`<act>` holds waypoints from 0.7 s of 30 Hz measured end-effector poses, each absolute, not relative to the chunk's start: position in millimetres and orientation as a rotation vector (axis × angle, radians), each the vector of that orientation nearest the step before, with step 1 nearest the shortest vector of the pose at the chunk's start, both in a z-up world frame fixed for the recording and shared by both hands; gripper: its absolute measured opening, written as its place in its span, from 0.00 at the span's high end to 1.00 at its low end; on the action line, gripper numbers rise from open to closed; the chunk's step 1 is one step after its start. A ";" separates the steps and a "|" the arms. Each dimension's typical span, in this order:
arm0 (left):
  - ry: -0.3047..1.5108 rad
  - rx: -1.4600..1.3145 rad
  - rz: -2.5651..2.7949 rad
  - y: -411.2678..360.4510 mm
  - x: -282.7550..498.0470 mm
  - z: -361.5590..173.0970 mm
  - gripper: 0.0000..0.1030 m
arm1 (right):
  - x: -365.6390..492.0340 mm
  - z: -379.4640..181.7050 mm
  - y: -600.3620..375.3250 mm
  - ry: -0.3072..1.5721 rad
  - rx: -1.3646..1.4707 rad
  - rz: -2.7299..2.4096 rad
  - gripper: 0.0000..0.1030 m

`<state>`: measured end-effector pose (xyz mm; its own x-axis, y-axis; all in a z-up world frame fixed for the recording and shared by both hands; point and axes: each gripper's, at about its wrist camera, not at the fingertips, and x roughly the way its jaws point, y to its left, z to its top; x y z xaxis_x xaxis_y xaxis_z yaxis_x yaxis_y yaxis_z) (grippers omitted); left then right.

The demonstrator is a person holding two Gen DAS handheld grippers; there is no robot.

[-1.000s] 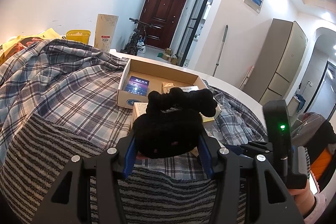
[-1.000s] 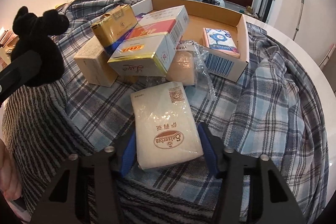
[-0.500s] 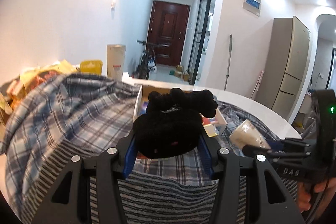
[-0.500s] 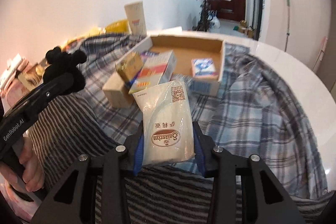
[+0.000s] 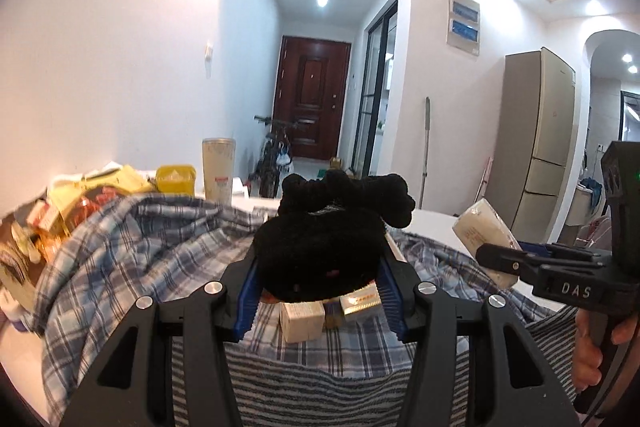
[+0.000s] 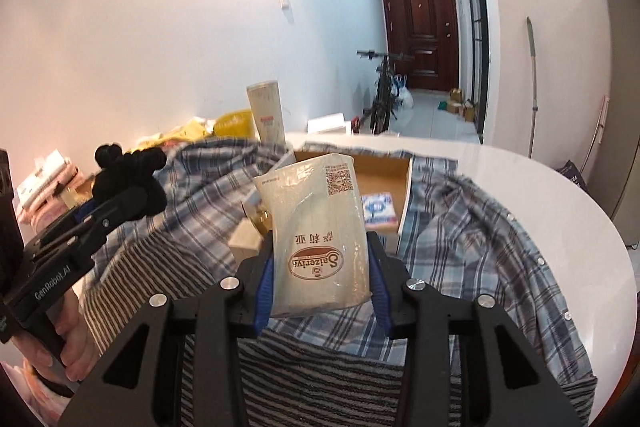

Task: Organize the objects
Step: 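Lift the scrunchie and tissue bag and carry them over the box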

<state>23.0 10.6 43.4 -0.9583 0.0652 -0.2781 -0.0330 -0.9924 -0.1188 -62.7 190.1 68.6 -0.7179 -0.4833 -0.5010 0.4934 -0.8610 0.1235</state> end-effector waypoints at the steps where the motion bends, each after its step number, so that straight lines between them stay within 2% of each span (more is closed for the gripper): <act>1: -0.153 -0.429 3.068 13.0 23.0 49.1 0.48 | -62.6 73.2 190.7 0.020 0.709 -2.508 0.62; 4: -0.086 -0.392 3.110 19.8 17.4 67.9 0.48 | -62.5 90.3 190.8 0.025 0.643 -2.543 0.62; 10: -0.143 -0.294 2.983 9.0 13.5 119.0 0.48 | -75.1 117.7 185.5 0.061 0.564 -2.651 0.62; 15: -0.087 -0.207 3.046 3.6 1.6 146.3 0.48 | -87.2 129.9 179.1 0.084 0.551 -2.690 0.62; 21: -0.084 -0.367 3.021 4.5 -59.3 141.1 0.48 | -113.7 133.4 171.1 0.080 0.544 -2.715 0.61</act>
